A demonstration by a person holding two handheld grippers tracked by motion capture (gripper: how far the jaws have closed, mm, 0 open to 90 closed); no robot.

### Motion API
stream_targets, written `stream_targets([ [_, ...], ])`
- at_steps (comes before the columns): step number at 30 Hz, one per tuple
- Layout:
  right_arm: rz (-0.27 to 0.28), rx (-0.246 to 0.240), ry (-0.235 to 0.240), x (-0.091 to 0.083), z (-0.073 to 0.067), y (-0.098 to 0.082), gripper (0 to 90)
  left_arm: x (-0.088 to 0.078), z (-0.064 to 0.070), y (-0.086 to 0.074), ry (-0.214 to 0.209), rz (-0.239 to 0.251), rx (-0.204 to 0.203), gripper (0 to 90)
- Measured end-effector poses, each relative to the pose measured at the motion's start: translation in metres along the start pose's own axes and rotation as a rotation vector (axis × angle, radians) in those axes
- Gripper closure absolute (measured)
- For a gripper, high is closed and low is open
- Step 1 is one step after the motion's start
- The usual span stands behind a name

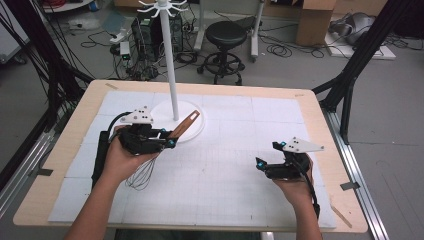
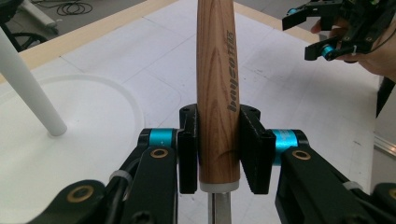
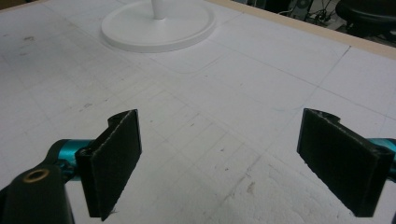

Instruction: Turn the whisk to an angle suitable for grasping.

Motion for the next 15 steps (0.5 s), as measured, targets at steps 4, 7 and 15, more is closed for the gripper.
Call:
stream_targets([
  [4,0.010,-0.006,0.001,0.000,0.001,0.002,12.5,-0.004,-0.002,0.003,-0.009,0.015,-0.002,70.8],
  [7,0.006,-0.003,0.000,0.000,0.001,0.001,12.5,-0.011,-0.005,0.010,-0.012,0.050,0.011,70.8],
  [15,0.015,-0.005,0.003,-0.001,0.000,0.002,12.5,-0.028,-0.010,0.022,-0.022,0.134,0.040,70.8],
])
Point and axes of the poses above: each handheld gripper's, and its own axes: x roughly forward along the jaws, y roughly out of its top, z roughly to its right, the point moved 9 cm from there along x, roughly forward along the jaws, and after that the axes turned 3 degrees about -z, right-handed, at the moved point
